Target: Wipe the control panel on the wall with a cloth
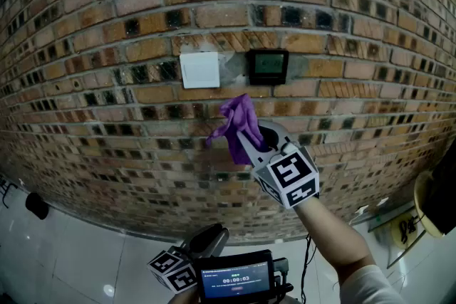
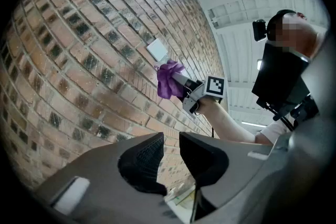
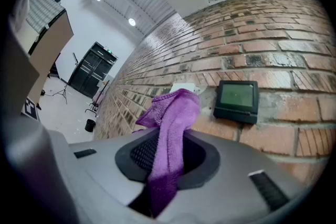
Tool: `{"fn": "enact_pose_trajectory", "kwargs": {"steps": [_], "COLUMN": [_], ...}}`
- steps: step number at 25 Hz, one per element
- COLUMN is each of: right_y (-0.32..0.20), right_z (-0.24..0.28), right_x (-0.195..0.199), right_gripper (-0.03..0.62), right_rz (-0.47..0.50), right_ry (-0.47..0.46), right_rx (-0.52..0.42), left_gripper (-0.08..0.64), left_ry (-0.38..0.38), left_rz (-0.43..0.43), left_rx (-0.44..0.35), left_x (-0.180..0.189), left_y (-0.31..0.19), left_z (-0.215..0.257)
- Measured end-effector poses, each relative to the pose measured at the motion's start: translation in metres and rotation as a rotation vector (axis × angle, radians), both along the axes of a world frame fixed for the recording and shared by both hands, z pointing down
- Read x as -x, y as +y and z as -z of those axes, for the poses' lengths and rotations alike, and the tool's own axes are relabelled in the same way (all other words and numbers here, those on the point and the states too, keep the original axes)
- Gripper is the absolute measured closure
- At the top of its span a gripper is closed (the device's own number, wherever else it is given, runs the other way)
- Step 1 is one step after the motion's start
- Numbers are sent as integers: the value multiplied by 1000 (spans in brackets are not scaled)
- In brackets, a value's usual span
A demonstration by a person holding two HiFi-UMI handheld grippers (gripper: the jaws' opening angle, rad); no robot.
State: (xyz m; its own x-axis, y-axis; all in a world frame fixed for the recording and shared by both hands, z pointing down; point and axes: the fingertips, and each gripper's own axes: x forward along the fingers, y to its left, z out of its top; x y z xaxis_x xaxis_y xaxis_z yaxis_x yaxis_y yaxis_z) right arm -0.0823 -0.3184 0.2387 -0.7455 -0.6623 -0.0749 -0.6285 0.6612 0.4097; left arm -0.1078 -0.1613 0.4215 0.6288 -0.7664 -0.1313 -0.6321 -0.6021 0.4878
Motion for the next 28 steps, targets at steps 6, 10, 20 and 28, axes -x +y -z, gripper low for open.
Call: {"fn": "enact_pose_trajectory", "kwargs": {"steps": [6, 10, 20, 28], "right_y": [-14, -27, -58, -62], "right_z": [38, 59, 75, 89], "right_x": [26, 37, 34, 8], "right_gripper": [512, 512, 512, 512], "right_rz": [32, 26, -39, -76], "right_ry": [-21, -30, 7, -18], "right_rx": [-54, -87, -116, -132], "left_gripper": [479, 479, 479, 479], "left_ry": [-17, 5, 10, 7], "left_rz": [4, 17, 27, 11], "left_rx": [-28, -17, -37, -33], "left_x": [5, 6, 7, -2], "left_y": [-2, -3, -3, -5], "left_z": [-1, 4, 10, 11]}}
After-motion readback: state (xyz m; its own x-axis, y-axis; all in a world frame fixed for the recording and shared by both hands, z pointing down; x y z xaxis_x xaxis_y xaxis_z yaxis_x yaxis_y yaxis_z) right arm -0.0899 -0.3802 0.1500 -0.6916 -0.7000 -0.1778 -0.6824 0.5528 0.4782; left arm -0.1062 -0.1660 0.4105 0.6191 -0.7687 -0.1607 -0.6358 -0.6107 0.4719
